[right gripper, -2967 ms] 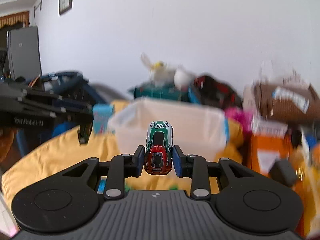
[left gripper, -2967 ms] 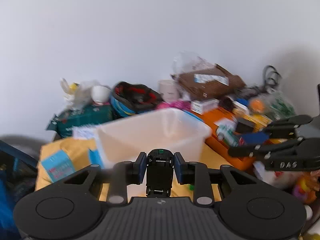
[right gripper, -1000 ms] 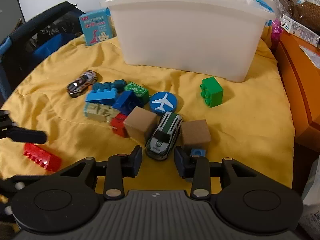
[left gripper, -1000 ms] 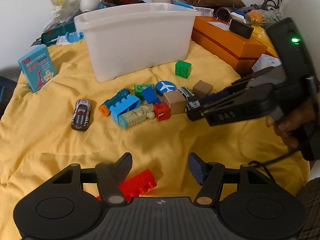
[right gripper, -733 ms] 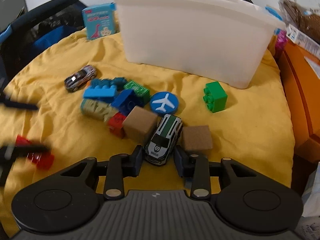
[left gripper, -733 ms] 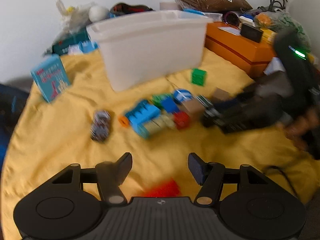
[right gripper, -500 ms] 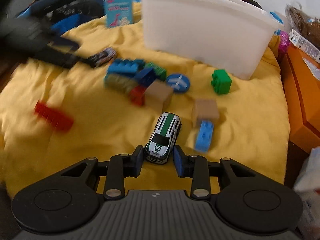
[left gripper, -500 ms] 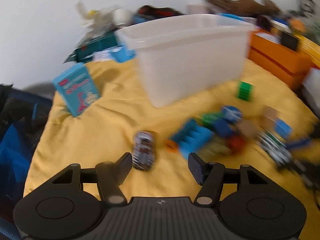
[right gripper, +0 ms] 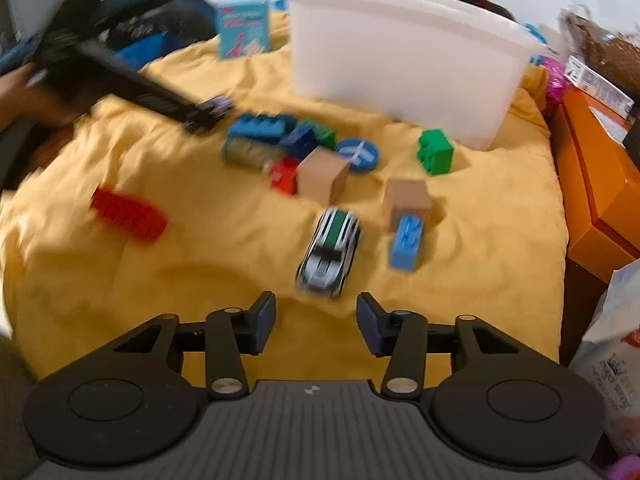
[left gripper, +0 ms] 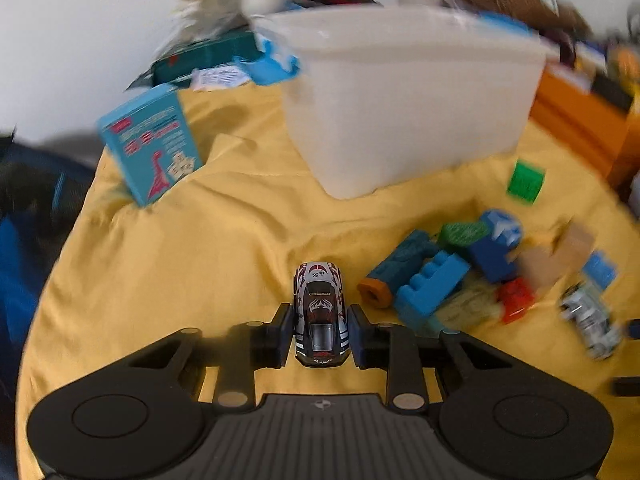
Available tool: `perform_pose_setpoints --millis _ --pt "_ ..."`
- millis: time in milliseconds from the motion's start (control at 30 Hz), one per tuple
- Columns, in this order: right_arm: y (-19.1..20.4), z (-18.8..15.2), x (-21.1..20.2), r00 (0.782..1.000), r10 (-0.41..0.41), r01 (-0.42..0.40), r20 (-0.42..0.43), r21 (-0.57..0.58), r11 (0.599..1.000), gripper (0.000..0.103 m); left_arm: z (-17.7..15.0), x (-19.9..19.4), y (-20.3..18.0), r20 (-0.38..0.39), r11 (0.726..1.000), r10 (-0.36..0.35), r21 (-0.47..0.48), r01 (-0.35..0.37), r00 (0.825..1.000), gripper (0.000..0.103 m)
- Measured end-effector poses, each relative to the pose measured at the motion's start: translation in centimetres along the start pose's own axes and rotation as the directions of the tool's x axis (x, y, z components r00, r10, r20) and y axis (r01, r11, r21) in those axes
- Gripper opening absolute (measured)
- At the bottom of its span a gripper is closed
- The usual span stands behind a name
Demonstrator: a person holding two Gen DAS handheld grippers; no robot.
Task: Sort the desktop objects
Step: 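Grasp the white-red car with the left tool while the right grasps the white-green car, then carry both white cars over the white bin and open both tools to drop them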
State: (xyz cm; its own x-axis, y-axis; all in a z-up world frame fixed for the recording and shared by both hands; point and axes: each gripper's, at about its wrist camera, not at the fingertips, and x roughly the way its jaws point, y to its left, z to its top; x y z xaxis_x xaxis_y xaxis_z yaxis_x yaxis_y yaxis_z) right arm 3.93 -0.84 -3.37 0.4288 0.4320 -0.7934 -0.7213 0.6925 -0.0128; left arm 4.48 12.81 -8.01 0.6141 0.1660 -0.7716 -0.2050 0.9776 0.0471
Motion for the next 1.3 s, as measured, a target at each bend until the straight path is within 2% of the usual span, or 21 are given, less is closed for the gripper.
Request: perform_pose_setpoints --millis 100,233,300,367,500,600,700,833,900,967,1133,1167,1233,1300 --pt "-1.1 1.4 1.8 1.0 0.026 -0.027 0.007 0.091 0.995 0.055 -0.8 -3.0 -0.2 0.039 0.996 -0.058 -0.071 0.06 0.998 0.032" --pt "-1.5 2.5 3.7 0.999 0.033 -0.033 0.006 0.101 0.994 0.055 -2.0 -5.7 -2.2 0.052 0.982 -0.166 -0.08 0.17 0.985 0.032" --pt "-1.2 2.7 4.0 1.0 -0.004 0.004 0.02 0.039 0.999 0.034 -2.7 -6.2 -3.8 0.038 0.974 -0.216 -0.061 0.218 0.976 0.032" --pt "-0.7 2.7 3.8 0.999 -0.017 0.018 0.027 -0.021 1.0 0.034 -3.6 -6.4 -5.4 0.026 0.97 -0.24 -0.036 0.24 0.971 0.032" --pt "-0.4 1.9 2.5 1.0 0.011 -0.011 -0.001 -0.079 0.997 0.034 -5.2 -5.7 -7.9 -0.03 0.968 -0.249 0.031 0.25 0.968 0.032" --pt "-0.2 0.3 0.8 0.999 0.022 -0.025 -0.024 -0.117 0.993 0.034 -5.8 -5.6 -9.3 -0.036 0.964 -0.235 0.116 0.237 0.971 0.032" --pt "-0.2 -1.6 -0.5 0.998 0.032 -0.038 -0.051 -0.122 0.992 0.034 -6.2 -5.3 -10.0 -0.042 0.96 -0.242 0.138 0.245 0.969 0.032" --pt "-0.7 -2.9 -1.1 0.998 0.044 -0.046 -0.047 -0.054 0.997 0.038 -7.2 -4.2 -10.6 -0.086 0.955 -0.219 0.188 0.231 0.972 0.034" --pt "-1.2 -2.9 -1.1 0.998 0.039 -0.039 -0.049 -0.01 0.999 0.046 -7.7 -4.2 -11.2 -0.079 0.948 -0.199 0.237 0.212 0.977 0.036" --pt "-1.0 -2.8 -1.1 0.998 0.026 -0.027 -0.053 -0.008 1.0 0.047 -8.0 -4.4 -11.6 -0.062 0.942 -0.176 0.278 0.187 0.982 0.04" --pt "-0.9 -3.0 -1.4 0.997 0.003 -0.005 -0.076 -0.023 1.0 0.048 -7.5 -4.1 -11.2 -0.077 0.945 -0.207 0.241 0.219 0.975 0.039" --pt "-1.0 -3.1 -1.5 0.997 0.006 -0.008 -0.082 -0.015 1.0 0.047 -7.5 -4.0 -11.2 -0.08 0.945 -0.212 0.237 0.225 0.974 0.035" --pt "-1.1 -3.3 -1.5 0.994 0.036 -0.036 -0.099 -0.003 0.999 0.036 -7.6 -4.1 -11.2 -0.077 0.944 -0.216 0.239 0.228 0.973 0.033" --pt "-1.0 -3.2 -1.6 0.994 0.045 -0.047 -0.099 -0.009 0.999 0.033 -7.3 -4.0 -11.0 -0.09 0.946 -0.233 0.208 0.247 0.968 0.033"
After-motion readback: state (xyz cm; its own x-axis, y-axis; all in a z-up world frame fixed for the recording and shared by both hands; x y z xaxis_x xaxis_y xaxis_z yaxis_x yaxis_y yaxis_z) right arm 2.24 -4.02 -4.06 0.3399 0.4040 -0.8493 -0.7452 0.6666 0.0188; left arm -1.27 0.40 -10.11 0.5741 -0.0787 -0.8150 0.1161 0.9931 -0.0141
